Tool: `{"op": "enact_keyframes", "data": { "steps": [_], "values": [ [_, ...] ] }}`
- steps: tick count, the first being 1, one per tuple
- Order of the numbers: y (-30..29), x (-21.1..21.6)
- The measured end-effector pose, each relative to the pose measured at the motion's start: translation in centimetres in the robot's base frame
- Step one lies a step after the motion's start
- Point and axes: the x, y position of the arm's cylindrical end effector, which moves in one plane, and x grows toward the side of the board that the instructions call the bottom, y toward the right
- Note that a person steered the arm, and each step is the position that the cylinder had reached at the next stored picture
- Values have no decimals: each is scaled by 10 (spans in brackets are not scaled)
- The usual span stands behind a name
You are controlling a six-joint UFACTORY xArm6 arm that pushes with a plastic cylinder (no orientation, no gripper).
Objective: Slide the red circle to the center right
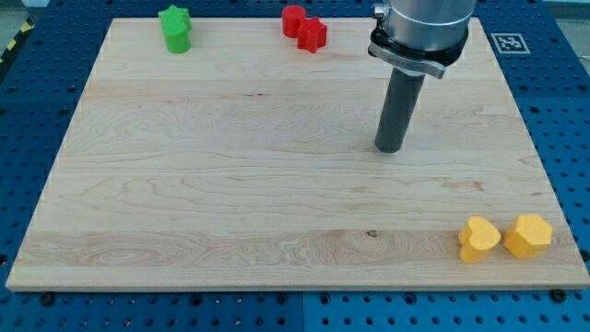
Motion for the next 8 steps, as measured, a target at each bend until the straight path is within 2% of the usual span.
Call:
{"op": "enact_keyframes", "data": {
  "steps": [2,4,5,8],
  "values": [
    [6,0],
    [50,1],
    [49,0],
    [-79,-101]
  ]
}}
